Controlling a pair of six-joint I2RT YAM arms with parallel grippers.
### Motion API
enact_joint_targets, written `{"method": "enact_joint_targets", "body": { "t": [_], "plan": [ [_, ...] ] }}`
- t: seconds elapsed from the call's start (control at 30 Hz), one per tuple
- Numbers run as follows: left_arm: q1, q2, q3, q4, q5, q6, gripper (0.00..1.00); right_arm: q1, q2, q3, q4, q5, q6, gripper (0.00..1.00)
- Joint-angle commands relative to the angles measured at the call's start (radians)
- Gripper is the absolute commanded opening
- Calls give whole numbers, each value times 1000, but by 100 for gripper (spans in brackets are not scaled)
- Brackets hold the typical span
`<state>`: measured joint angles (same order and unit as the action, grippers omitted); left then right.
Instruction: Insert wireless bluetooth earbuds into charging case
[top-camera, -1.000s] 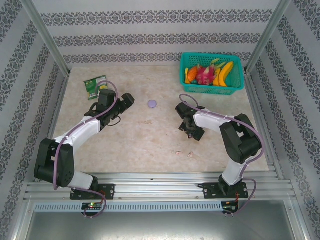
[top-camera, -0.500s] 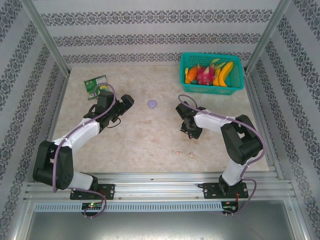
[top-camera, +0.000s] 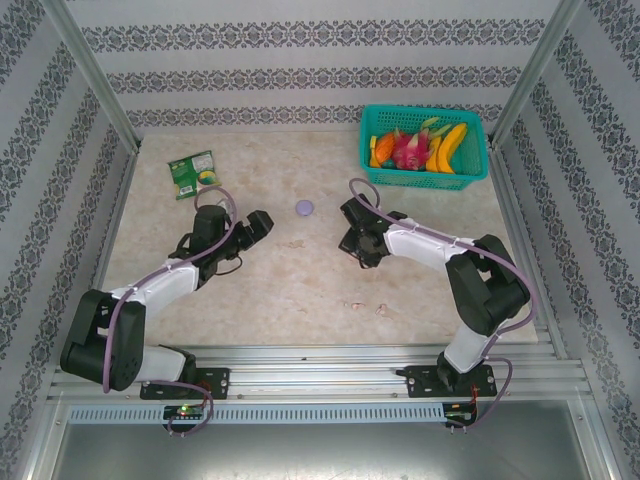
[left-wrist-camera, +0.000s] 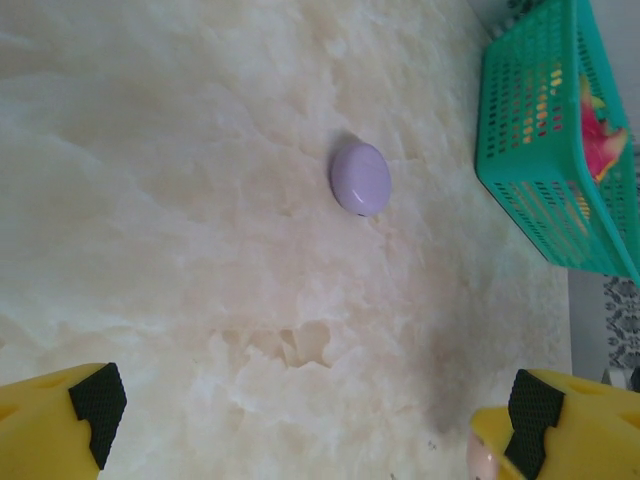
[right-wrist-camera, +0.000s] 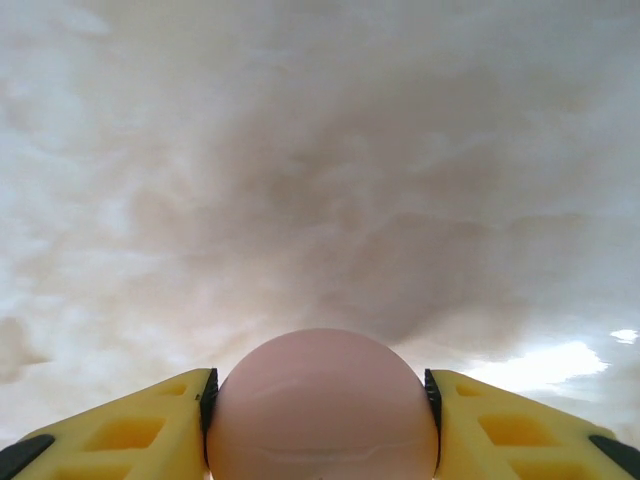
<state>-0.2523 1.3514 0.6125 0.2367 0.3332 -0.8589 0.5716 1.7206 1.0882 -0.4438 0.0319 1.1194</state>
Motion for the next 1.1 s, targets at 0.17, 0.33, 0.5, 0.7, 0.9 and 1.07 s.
{"method": "enact_joint_targets", "body": {
  "t": [0.17,0.33,0.5,0.7,0.9,1.07],
  "plan": [
    [-130,100,-95,389,23,77,100,8,105,110,135,-117,198,39],
    [-187,189,-138,580,-23,85,94,13,143,153,188,-153,297,39],
    [-221,269,-140,713,-62,93,83,26,157,188,208,-161,373,39],
    [-247,351,-95,777,-59,95,75,43,165,205,226,-163,439,39],
    [-257,420,-65,841,-56,75,71,57,168,216,237,-167,462,39],
    [-258,458,-37,865,-56,59,67,64,166,219,237,-165,466,39]
  ]
}}
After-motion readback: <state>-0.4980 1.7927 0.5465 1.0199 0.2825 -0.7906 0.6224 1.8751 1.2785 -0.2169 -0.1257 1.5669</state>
